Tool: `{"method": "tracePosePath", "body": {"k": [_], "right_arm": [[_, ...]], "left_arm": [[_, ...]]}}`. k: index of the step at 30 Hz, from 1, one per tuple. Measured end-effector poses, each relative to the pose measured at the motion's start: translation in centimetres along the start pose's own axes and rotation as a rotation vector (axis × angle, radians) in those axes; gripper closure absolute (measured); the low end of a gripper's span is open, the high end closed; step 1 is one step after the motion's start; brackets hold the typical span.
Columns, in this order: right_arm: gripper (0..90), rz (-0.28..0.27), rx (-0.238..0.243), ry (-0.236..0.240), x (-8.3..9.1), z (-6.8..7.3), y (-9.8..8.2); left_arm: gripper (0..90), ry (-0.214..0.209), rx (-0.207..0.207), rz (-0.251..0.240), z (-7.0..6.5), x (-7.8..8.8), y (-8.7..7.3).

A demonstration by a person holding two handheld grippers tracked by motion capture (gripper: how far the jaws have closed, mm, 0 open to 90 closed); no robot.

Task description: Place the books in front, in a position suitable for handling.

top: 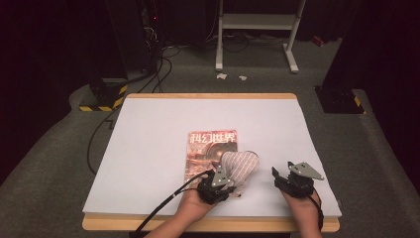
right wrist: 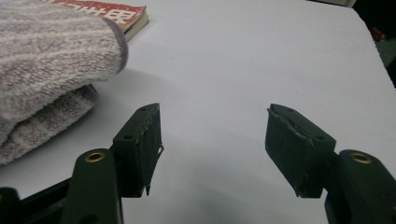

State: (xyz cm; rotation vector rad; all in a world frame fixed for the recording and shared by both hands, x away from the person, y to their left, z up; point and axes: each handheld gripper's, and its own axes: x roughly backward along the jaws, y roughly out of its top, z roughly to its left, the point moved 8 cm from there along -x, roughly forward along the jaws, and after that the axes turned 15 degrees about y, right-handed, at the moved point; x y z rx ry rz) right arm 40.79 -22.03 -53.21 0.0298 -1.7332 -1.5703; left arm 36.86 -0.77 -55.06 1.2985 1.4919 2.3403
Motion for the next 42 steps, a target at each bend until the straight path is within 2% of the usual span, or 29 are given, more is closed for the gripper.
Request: {"method": "tracePosePath", "body": {"k": [4,7,10,13,14,18,21,26,30,32,33,34,35,36,42], "right_arm": [[36.3,0.002,0.009,0.010,-0.1,0.5,-0.1],[36.4,0.007,0.007,0.011,-0.1,0.8,-0.2],[36.4,0.008,0.007,0.010,-0.2,0.8,-0.2],[36.6,0.014,0.009,0.010,-0.3,0.8,-0.3],[36.6,0.014,0.008,0.010,-0.3,0.8,-0.3],[36.7,0.015,0.006,0.010,-0.4,0.9,-0.4],[36.9,0.018,0.007,0.009,-0.4,0.9,-0.4],[37.1,0.018,0.005,0.007,-0.5,0.9,-0.4],[37.1,0.018,0.007,0.011,-0.5,1.0,-0.4],[37.1,0.018,0.008,0.012,-0.5,1.0,-0.3],[37.1,0.017,0.006,0.013,-0.5,1.0,-0.3],[37.1,0.017,0.006,0.013,-0.5,1.0,-0.3],[37.1,0.017,0.004,0.013,-0.5,1.0,-0.3],[37.1,0.017,0.002,0.014,-0.5,1.0,-0.3],[37.2,0.008,-0.006,0.011,-0.3,0.7,-0.3]], "left_arm": [[72.5,0.004,-0.009,-0.001,0.4,0.1,-0.1],[72.5,0.021,-0.002,0.001,1.3,0.6,-0.7],[72.6,0.047,0.022,0.006,3.0,1.3,-1.7],[72.6,0.094,0.063,0.016,5.7,2.7,-3.5],[72.6,0.094,0.063,0.016,5.7,2.7,-3.5],[72.6,0.151,0.102,0.032,8.3,4.3,-5.4],[72.6,0.180,0.133,0.036,9.7,5.4,-6.4],[72.6,0.195,0.128,0.036,9.5,5.7,-6.7],[72.6,0.180,0.131,0.038,9.0,5.5,-6.4],[72.6,0.169,0.120,0.038,8.4,5.2,-6.1],[72.6,0.157,0.106,0.038,7.6,4.8,-5.6],[72.6,0.157,0.106,0.038,7.6,4.8,-5.6],[72.6,0.143,0.091,0.037,6.7,4.3,-5.0],[72.6,0.143,0.091,0.037,6.7,4.3,-5.0],[72.6,0.086,0.040,0.026,3.5,2.7,-3.0]]}}
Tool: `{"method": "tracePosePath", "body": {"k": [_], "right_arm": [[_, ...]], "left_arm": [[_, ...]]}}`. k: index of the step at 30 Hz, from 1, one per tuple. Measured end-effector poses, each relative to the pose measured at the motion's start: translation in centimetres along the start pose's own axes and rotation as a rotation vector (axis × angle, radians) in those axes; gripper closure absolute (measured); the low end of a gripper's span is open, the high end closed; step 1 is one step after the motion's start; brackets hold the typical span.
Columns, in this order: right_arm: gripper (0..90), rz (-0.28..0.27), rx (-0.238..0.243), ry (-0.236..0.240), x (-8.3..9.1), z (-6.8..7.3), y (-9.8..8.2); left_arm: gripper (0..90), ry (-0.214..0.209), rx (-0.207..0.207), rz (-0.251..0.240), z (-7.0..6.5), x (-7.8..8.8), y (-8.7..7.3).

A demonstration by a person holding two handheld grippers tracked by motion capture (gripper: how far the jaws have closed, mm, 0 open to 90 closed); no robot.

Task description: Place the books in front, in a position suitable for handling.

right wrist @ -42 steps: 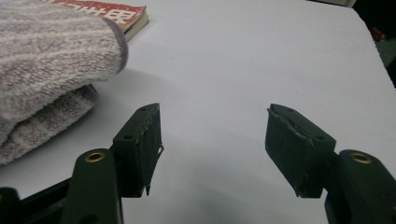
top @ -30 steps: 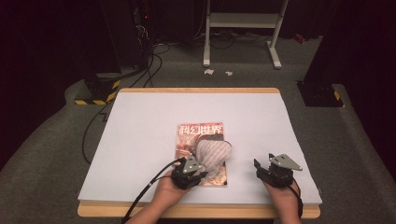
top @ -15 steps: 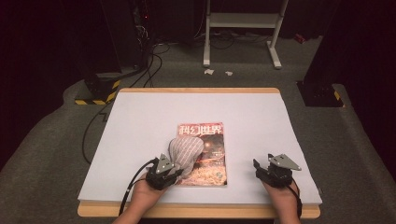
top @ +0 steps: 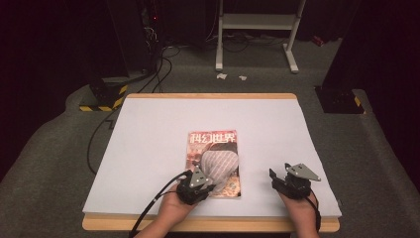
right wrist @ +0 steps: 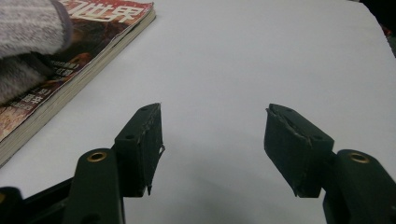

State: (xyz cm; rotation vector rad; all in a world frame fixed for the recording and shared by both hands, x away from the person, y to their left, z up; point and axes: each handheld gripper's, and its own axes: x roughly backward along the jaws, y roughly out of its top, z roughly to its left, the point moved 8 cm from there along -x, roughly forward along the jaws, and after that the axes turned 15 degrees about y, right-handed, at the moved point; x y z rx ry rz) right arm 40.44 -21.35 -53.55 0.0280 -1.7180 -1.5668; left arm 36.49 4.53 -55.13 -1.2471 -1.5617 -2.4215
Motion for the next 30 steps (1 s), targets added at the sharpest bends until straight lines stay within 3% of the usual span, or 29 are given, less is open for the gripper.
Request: {"method": "tracePosePath", "body": {"k": [3,8,14,20,30], "right_arm": [[37.2,-0.002,-0.007,-0.002,0.1,-0.3,-0.1],[37.2,-0.008,-0.013,-0.002,0.3,-0.5,-0.1],[37.3,-0.009,-0.016,0.001,0.3,-0.4,-0.1],[37.4,-0.009,-0.018,0.001,0.3,-0.4,-0.1],[37.4,-0.008,-0.025,-0.001,0.2,-0.4,-0.1]], "left_arm": [[72.6,-0.035,-0.033,-0.010,-2.3,-0.7,1.2],[72.6,-0.061,-0.070,-0.018,-4.2,-1.5,2.3],[72.6,-0.061,-0.076,-0.014,-4.1,-1.6,2.4],[72.6,-0.023,-0.039,-0.011,-1.7,-0.9,1.2],[72.5,0.091,0.088,0.014,5.6,1.7,-2.9]]}}
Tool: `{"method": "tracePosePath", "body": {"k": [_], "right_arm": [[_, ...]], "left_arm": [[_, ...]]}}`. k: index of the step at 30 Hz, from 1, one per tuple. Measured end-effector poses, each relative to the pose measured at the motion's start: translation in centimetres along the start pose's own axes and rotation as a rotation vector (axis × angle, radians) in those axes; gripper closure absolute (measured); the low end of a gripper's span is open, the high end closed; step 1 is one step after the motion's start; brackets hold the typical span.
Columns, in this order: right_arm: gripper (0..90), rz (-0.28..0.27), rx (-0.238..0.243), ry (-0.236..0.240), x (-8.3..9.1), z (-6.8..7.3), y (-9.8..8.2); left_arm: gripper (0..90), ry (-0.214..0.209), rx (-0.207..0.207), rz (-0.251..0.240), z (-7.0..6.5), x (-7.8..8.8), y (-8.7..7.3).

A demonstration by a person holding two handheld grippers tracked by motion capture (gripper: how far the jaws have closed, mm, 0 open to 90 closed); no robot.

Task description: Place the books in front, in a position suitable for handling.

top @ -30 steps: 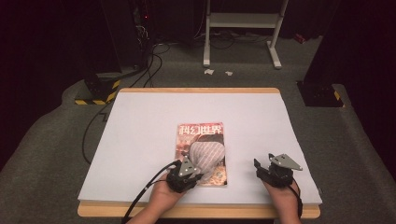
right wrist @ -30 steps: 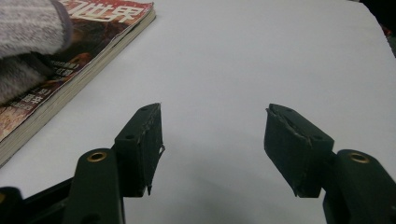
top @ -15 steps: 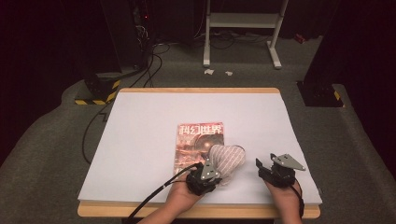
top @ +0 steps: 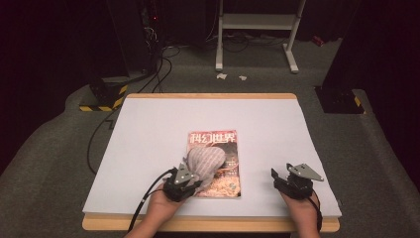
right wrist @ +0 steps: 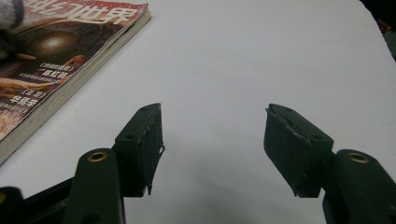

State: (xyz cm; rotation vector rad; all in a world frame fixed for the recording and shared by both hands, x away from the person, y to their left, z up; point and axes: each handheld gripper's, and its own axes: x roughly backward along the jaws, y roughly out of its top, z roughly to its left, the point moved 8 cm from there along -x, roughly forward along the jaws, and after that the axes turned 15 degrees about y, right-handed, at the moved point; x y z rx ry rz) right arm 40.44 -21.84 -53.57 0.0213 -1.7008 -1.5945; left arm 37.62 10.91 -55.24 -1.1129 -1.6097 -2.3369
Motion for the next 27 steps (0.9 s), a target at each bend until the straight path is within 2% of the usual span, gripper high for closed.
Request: {"method": "tracePosePath", "body": {"k": [1,2,3,9,14,18,21,24,27], "right_arm": [[37.4,0.001,0.000,-0.001,0.0,0.0,0.0],[37.4,0.001,0.000,-0.001,0.0,0.0,0.0],[37.4,0.001,0.001,-0.001,0.0,0.0,0.0],[37.4,-0.001,0.005,-0.002,0.0,0.0,0.1],[37.5,-0.004,0.000,-0.002,0.1,0.0,0.1],[37.5,-0.005,-0.001,-0.001,0.1,-0.1,0.1],[37.6,-0.005,0.000,-0.001,0.1,-0.1,0.1],[37.6,0.000,-0.002,0.000,0.0,-0.1,0.0],[37.6,0.002,0.002,0.001,0.0,-0.1,0.0]], "left_arm": [[72.5,0.019,0.019,0.004,1.2,0.3,-0.4],[72.4,0.019,0.019,0.004,1.2,0.3,-0.4],[72.3,0.038,0.028,0.010,2.0,0.4,-0.7],[72.0,0.073,0.057,0.008,3.5,0.3,-0.3],[72.0,0.085,0.076,0.013,4.1,-0.5,0.2],[72.1,0.082,0.064,0.026,3.6,-1.4,0.6],[72.2,0.064,0.051,0.029,2.9,-2.1,1.2],[72.3,0.043,0.052,0.028,2.0,-2.6,1.7],[72.3,0.029,0.033,0.023,0.8,-3.0,2.3]]}}
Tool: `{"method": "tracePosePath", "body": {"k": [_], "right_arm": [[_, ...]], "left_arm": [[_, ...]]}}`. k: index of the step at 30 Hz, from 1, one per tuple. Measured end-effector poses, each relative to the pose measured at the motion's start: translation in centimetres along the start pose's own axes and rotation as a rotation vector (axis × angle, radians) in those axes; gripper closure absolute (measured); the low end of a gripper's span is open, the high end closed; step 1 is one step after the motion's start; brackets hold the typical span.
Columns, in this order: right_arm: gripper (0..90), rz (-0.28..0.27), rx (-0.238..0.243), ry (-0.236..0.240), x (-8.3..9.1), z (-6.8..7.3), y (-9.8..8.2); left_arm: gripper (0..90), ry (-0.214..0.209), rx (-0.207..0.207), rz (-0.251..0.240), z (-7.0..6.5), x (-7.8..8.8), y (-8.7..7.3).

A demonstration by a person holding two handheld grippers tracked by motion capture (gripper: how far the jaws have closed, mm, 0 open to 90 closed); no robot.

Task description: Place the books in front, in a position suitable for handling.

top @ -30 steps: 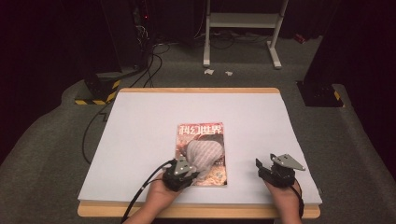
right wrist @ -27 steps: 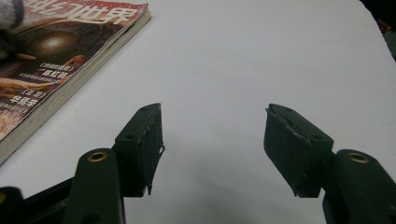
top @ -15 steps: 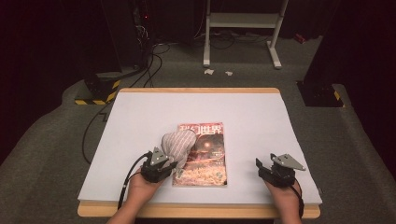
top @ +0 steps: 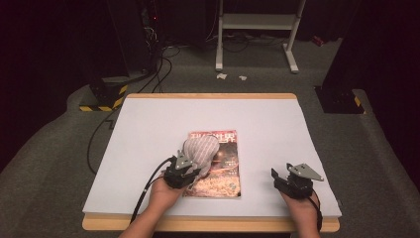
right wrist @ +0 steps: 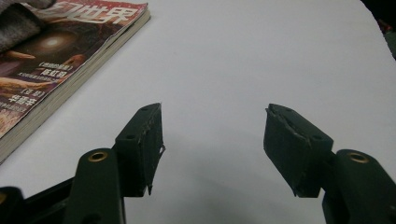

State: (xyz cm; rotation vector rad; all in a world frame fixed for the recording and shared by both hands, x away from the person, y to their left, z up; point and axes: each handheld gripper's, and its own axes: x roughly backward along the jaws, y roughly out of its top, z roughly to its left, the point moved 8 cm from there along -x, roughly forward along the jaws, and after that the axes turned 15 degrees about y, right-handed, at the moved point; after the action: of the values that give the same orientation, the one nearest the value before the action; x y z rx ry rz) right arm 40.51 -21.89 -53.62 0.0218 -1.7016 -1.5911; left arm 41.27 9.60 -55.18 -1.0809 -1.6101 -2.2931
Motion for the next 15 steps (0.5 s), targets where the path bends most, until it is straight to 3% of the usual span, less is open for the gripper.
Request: {"method": "tracePosePath", "body": {"k": [15], "right_arm": [[37.6,-0.002,0.003,0.011,0.0,0.2,0.1]], "left_arm": [[72.3,-0.090,-0.070,-0.013,-6.5,-1.9,3.2]]}}
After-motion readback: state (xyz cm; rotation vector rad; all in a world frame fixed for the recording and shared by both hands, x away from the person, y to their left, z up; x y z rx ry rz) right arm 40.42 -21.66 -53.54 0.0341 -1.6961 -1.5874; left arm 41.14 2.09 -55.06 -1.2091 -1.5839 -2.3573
